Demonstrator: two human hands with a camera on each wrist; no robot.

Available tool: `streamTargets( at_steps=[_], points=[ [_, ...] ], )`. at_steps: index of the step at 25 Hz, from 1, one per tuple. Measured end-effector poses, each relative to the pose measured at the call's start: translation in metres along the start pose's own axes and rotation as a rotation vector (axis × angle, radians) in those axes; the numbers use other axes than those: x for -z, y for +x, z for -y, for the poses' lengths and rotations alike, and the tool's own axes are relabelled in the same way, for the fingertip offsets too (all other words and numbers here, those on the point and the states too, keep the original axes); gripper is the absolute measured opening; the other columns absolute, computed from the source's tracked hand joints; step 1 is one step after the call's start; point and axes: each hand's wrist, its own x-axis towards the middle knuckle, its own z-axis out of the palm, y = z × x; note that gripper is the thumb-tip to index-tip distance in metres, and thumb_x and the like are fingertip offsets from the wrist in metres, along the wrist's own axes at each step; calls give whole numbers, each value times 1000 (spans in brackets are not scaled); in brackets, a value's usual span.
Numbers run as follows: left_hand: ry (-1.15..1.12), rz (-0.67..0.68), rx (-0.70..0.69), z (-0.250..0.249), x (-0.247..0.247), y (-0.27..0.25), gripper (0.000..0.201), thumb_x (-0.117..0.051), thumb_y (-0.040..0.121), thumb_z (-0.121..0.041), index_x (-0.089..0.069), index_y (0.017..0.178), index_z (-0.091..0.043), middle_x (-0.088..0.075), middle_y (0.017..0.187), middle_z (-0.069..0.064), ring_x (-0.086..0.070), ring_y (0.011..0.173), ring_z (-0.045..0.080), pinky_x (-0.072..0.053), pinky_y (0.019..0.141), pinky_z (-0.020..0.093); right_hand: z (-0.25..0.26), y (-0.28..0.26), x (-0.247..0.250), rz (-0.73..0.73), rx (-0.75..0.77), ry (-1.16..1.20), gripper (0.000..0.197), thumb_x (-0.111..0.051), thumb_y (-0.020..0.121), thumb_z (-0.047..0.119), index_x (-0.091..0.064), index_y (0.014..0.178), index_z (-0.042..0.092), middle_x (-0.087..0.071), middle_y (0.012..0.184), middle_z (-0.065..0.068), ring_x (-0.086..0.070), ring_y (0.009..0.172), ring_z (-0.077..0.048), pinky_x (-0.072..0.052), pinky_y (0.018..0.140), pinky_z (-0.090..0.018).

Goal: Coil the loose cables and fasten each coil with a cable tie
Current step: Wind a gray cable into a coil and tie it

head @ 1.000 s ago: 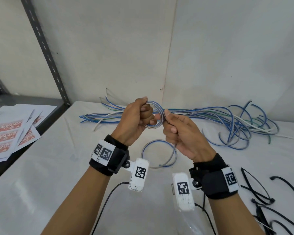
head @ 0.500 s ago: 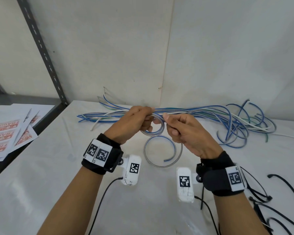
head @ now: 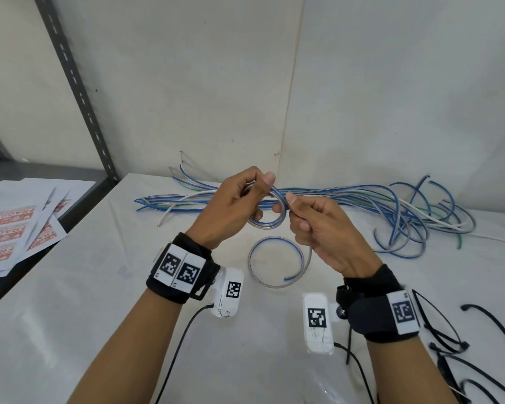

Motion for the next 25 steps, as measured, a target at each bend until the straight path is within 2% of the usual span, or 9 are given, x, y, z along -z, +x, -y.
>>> streamTargets(
  at_steps=[4, 6, 10, 12, 14, 16, 19, 20, 25],
  points=[
    [15, -73, -32, -1, -8, -1, 39, -45, 108, -28, -44, 80, -1, -48, 52, -15, -36, 56, 17, -38, 62, 43, -1, -1, -6, -70, 91, -82, 35, -54, 102, 34, -77, 93, 9, -27, 58, 2, -19, 52, -12, -22, 45, -18],
    [-9, -83, -25, -1, -11, -1, 39, -45, 108, -30, -44, 78, -5, -51, 53, -14, -34, 61, 22, -38, 62, 44, 0, -3, -9, -124, 199, -183, 27, -60, 100, 31, -78, 96, 10, -33, 56, 9, -24, 51, -9, -24, 47, -19],
    [-82, -22, 65, 1, -8, 1, 40, -44, 107, -35, -48, 78, -8, -46, 60, -13, -37, 53, 12, -44, 66, 40, 2, -5, -7, -186, 296, -325, 20, -63, 100, 20, -77, 96, 7, -49, 49, 17, -38, 48, -2, -31, 52, -12],
    [-94, 41, 114, 2, 0, 1, 41, -47, 106, -33, -56, 78, -4, -44, 61, -5, -35, 51, 11, -52, 71, 39, 2, -6, -5, -165, 307, -369, 21, -63, 99, 21, -78, 95, 7, -53, 51, 16, -40, 51, -1, -32, 54, -11],
    [-49, 137, 113, 3, 9, -1, 39, -51, 105, -26, -61, 86, 7, -43, 60, 1, -35, 52, 14, -58, 80, 44, 2, -6, -2, -118, 307, -418, 22, -64, 99, 24, -79, 96, 7, -58, 58, 9, -37, 52, -2, -31, 54, -13],
    [-1, 205, 84, 4, 14, -2, 35, -50, 105, -19, -61, 94, 12, -45, 58, -4, -35, 52, 16, -58, 85, 46, 0, -4, 2, -93, 306, -461, 24, -64, 99, 26, -79, 97, 8, -59, 63, -4, -35, 54, -3, -31, 55, -17],
    [12, 164, 55, 7, 13, -1, 32, -49, 106, -20, -60, 88, 5, -37, 60, 3, -34, 54, 18, -59, 76, 40, -5, 0, 2, -124, 361, -483, 29, -65, 98, 36, -78, 95, 10, -63, 73, -25, -40, 60, -21, -35, 63, -29],
    [0, 132, 47, 9, 12, 1, 31, -49, 106, -20, -60, 86, 0, -37, 63, 5, -34, 56, 18, -57, 73, 37, -5, 1, 1, -148, 387, -495, 28, -65, 98, 36, -79, 94, 12, -65, 76, -26, -41, 61, -25, -35, 64, -30],
    [-59, -16, 9, 16, 4, 6, 29, -48, 107, -23, -56, 82, -8, -38, 57, -12, -41, 55, 10, -43, 73, 40, -5, 1, -5, -306, 452, -475, 25, -63, 100, 26, -78, 90, 9, -38, 60, 2, -31, 59, -10, -29, 55, -24]
  ],
)
